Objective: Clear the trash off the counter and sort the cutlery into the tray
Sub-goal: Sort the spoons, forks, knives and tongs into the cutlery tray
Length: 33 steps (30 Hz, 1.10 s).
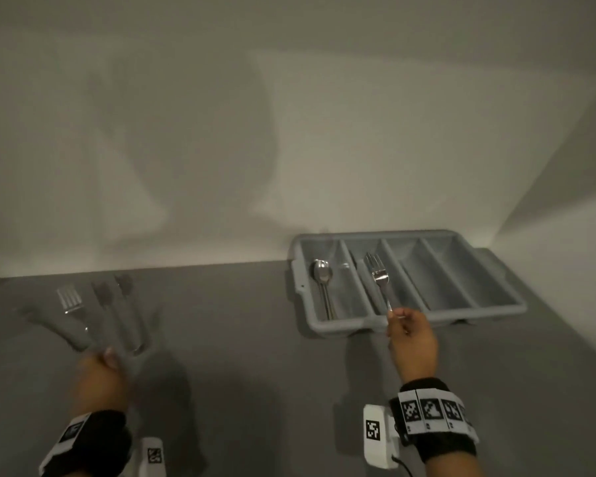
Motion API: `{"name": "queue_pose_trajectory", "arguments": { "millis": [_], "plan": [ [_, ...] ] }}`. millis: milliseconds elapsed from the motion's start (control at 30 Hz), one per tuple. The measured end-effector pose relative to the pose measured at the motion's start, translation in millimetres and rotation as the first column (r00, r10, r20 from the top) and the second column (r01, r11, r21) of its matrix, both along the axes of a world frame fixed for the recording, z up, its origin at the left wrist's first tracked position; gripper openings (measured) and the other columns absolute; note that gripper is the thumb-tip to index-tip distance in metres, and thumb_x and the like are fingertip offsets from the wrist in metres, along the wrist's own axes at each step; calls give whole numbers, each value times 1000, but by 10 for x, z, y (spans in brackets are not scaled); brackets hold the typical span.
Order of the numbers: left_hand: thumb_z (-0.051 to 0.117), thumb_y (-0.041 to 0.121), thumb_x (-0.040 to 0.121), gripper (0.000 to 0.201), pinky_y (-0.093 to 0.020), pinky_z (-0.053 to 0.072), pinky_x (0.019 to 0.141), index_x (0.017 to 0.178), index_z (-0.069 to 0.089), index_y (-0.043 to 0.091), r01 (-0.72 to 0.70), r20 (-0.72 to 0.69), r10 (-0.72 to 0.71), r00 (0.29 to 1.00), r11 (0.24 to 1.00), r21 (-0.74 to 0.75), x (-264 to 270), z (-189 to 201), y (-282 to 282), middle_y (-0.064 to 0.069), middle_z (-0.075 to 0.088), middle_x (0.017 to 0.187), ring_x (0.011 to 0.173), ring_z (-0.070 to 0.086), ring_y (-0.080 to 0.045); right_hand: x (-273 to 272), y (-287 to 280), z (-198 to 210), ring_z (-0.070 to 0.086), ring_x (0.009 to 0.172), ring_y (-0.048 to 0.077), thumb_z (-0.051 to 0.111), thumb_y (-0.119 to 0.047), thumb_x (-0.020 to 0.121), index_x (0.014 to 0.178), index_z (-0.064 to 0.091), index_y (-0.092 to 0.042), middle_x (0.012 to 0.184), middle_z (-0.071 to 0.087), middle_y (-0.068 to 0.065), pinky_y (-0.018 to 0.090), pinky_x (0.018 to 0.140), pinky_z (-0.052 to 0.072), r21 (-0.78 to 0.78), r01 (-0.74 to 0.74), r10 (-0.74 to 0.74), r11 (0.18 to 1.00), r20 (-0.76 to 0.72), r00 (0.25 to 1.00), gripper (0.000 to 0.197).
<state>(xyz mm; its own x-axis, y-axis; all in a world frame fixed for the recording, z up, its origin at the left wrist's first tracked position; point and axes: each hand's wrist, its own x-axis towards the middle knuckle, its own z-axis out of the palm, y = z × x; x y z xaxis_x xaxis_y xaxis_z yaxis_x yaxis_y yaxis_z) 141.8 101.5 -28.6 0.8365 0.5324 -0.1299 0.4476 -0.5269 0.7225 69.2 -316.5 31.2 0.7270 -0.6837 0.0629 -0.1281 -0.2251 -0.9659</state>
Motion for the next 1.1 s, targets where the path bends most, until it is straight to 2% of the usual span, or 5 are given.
{"name": "queue_pose_trajectory", "arguments": {
  "millis": [233,500,833,933,1100],
  "plan": [
    [43,27,94,16,-45,46,67,79,45,23,429,353,-343,871,881,-202,239,345,-2319,-7,52,68,68,54,-30,-192,-1203,-72,43,30,3,60,-10,85,75,58,-21,61,56,6,16,33,37,47,76,-76,996,5,997,15],
    [53,15,90,32,-36,49,80,122,52,11,690,322,-612,722,664,-287,130,408,-4468,-12,60,73,75,60,-25,-227,-2430,-186,63,70,30,63,-10,83,74,61,-25,66,63,7,29,59,47,-102,113,-120,988,-70,990,18],
    [37,12,95,22,-26,46,72,102,56,22,850,214,-866,452,345,-398,439,372,-6127,-4,53,82,77,55,-17,-147,-3166,-243,59,77,21,57,-3,86,104,64,-10,84,64,10,27,72,45,1,90,-89,996,-71,993,21],
    [39,12,94,23,-38,48,80,73,46,20,831,102,-893,439,361,-423,569,275,-6463,-15,50,84,83,51,-23,-131,-3258,-293,60,88,22,55,-3,88,105,64,-10,93,66,8,33,84,47,77,85,-80,993,-67,995,21],
    [48,22,91,41,-46,40,103,123,46,-4,698,-156,-896,416,424,-576,696,88,-6772,-28,49,128,118,49,-40,-126,-3383,-463,60,85,23,53,1,87,94,65,-21,87,68,2,26,75,50,67,103,-96,992,-107,990,26]
  ]
}}
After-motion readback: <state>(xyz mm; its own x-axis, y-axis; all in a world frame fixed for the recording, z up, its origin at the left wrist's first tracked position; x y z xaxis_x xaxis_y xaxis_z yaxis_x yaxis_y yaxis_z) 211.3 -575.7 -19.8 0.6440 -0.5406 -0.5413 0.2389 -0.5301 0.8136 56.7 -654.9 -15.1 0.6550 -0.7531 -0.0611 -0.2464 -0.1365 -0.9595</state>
